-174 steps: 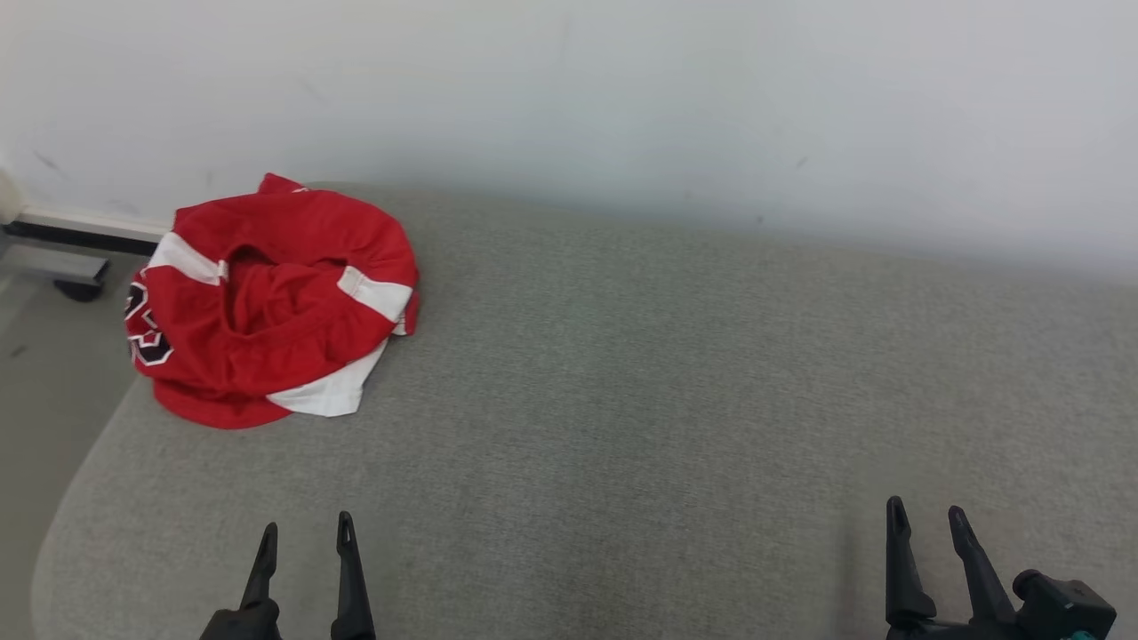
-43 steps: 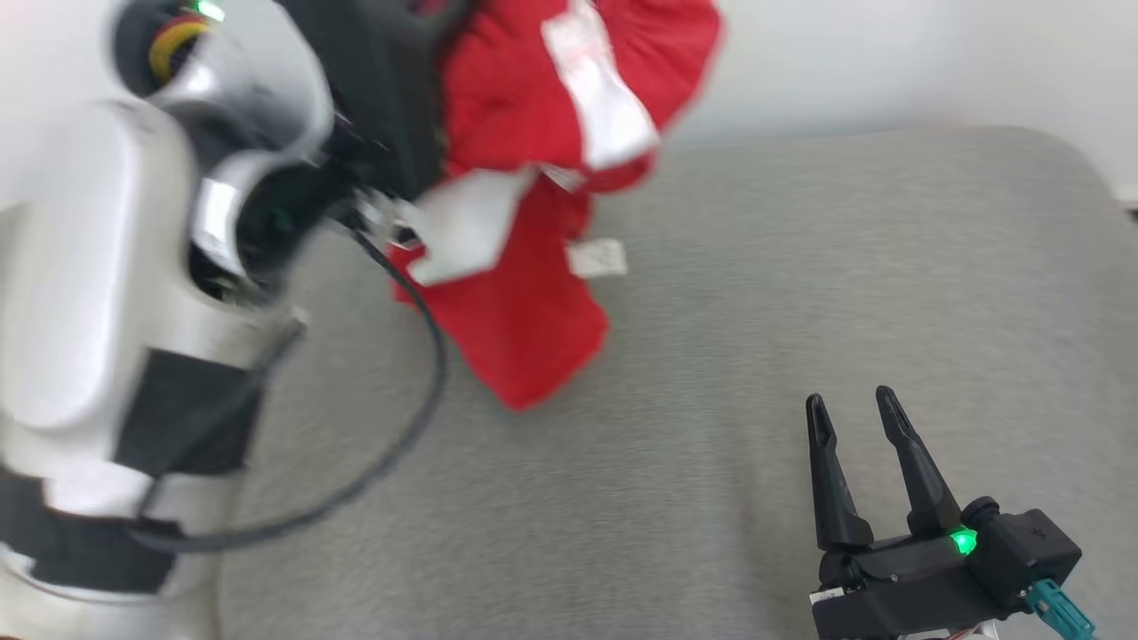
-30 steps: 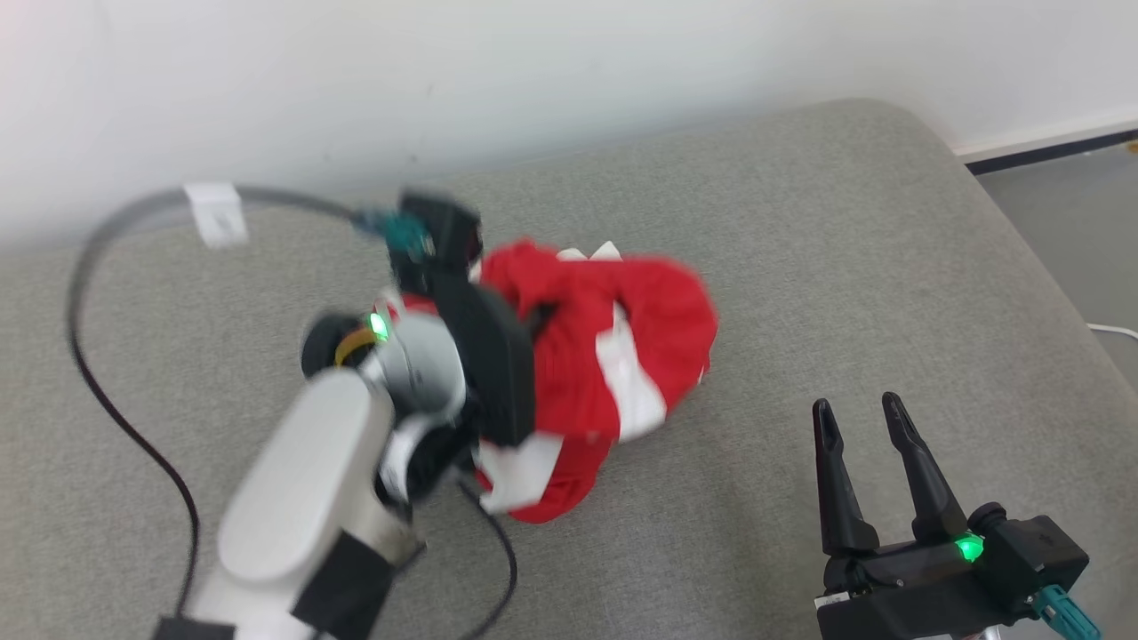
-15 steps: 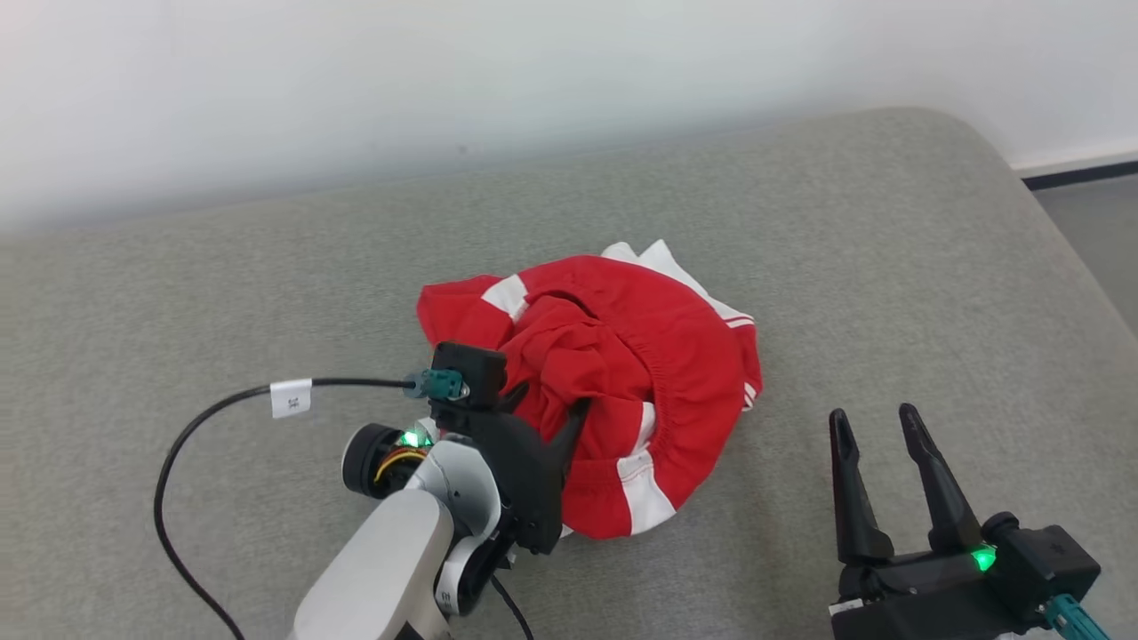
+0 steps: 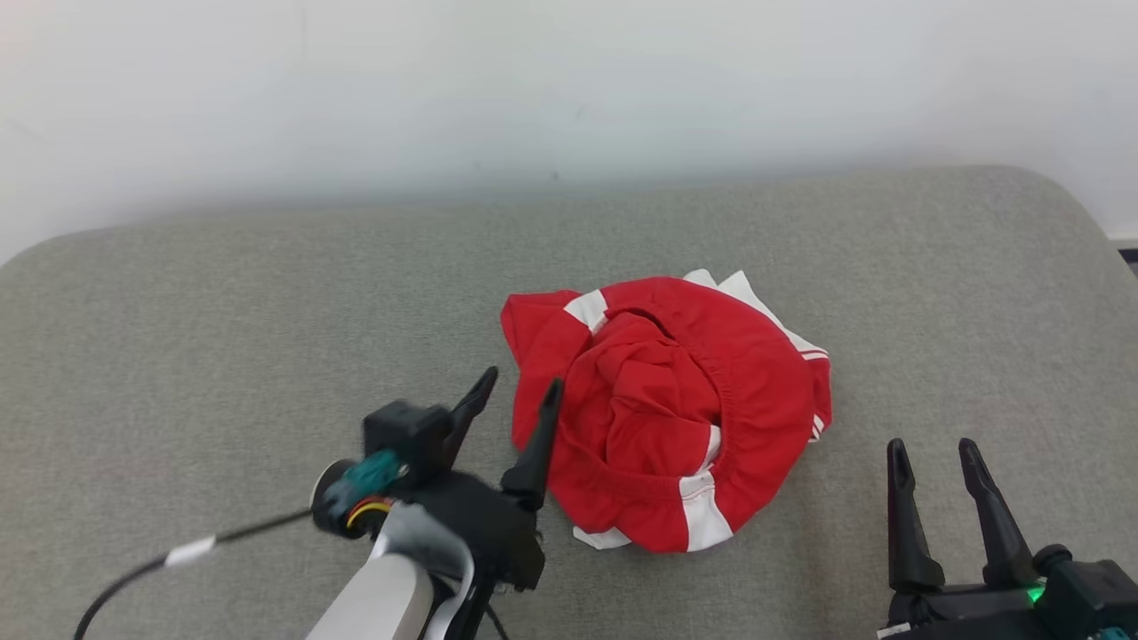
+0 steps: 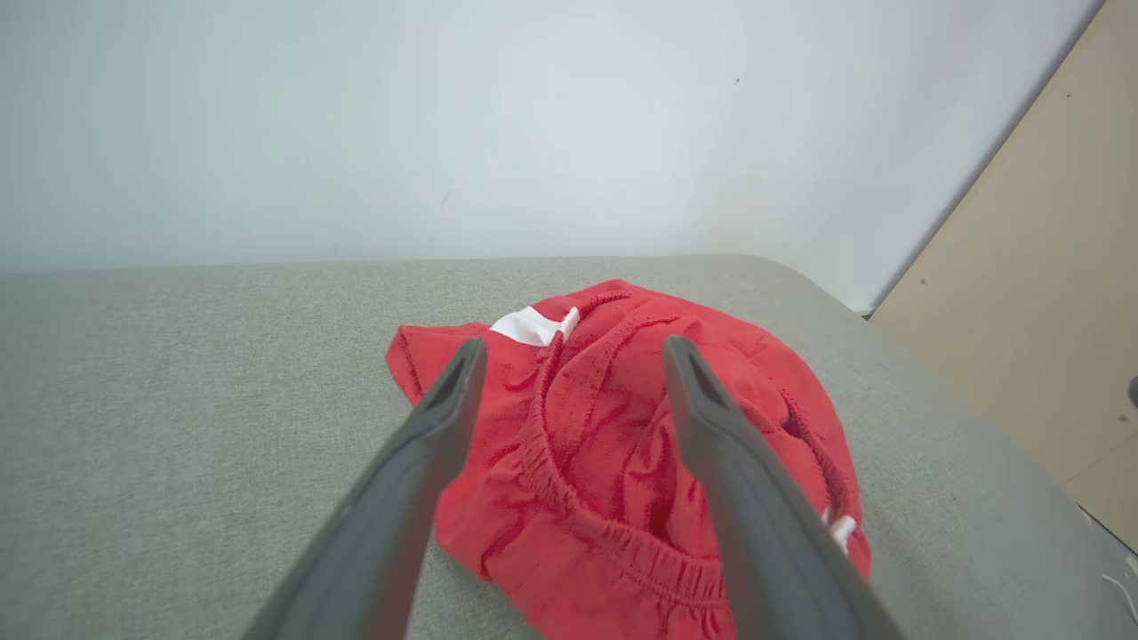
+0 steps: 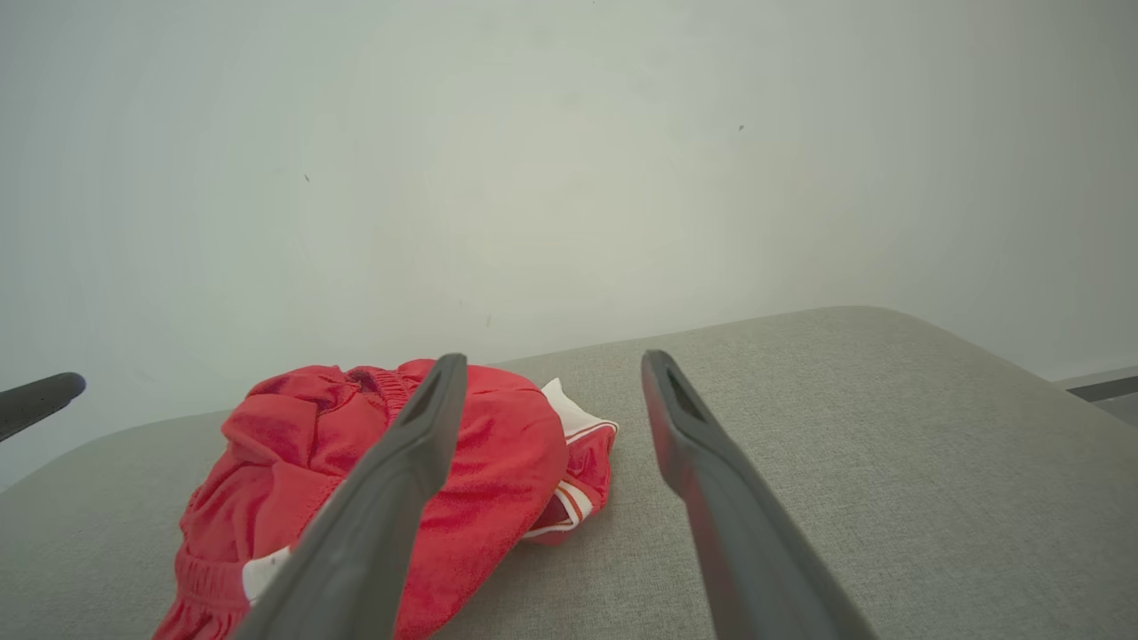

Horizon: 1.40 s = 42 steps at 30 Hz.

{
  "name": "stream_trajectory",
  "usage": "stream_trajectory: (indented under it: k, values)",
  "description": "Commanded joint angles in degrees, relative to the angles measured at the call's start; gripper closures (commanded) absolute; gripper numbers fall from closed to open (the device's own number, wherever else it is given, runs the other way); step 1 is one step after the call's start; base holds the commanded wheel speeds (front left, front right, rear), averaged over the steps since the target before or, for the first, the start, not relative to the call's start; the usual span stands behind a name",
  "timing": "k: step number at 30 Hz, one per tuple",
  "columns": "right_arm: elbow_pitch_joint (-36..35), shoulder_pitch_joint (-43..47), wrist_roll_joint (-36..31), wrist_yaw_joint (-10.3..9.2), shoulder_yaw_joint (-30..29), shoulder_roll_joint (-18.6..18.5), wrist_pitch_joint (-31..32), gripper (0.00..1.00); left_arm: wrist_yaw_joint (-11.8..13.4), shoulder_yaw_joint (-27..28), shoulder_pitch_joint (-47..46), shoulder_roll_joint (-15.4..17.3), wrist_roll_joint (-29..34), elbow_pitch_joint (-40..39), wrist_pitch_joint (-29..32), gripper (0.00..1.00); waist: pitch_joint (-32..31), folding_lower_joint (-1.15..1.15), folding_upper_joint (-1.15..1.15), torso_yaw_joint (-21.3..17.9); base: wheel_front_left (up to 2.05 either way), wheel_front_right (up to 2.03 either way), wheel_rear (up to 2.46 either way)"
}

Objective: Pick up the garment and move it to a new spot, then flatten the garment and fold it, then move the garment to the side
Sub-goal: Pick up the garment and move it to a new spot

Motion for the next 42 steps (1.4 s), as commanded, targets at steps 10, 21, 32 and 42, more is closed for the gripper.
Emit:
stream_trajectory:
  k: [10, 21, 32, 42]
  values:
    - [-1.27, 3.53, -1.43, -0.1, -3.37, 0.0, 0.57, 0.0, 3.32, 5.75, 15.42, 4.1, 2.81, -6.14, -15.38, 0.0, -1.67, 0.0, 0.0, 2.72, 0.0, 0.0, 0.0]
    - [-0.53, 4.86, -1.61, -0.1, -5.02, 0.01, 0.35, 0.0, 1.77, 14.11, 24.49, 5.22, 9.12, -9.58, -15.88, 0.0, -0.84, 0.0, 0.0, 2.67, 0.0, 0.0, 0.0]
    - [0.54, 3.46, -0.34, -0.1, -3.82, 0.01, 0.0, 0.0, -2.42, 11.45, 16.43, 4.57, 8.62, -5.32, -8.81, 0.0, 0.59, 0.0, 0.0, -0.89, 0.0, 0.0, 0.0]
    - [0.96, 1.69, 0.49, -0.1, -2.6, 0.01, -0.48, 0.0, -2.26, 10.6, 3.69, 3.03, 2.47, -1.96, 11.55, 0.0, 4.1, 0.0, 0.0, -7.25, 0.0, 0.0, 0.0]
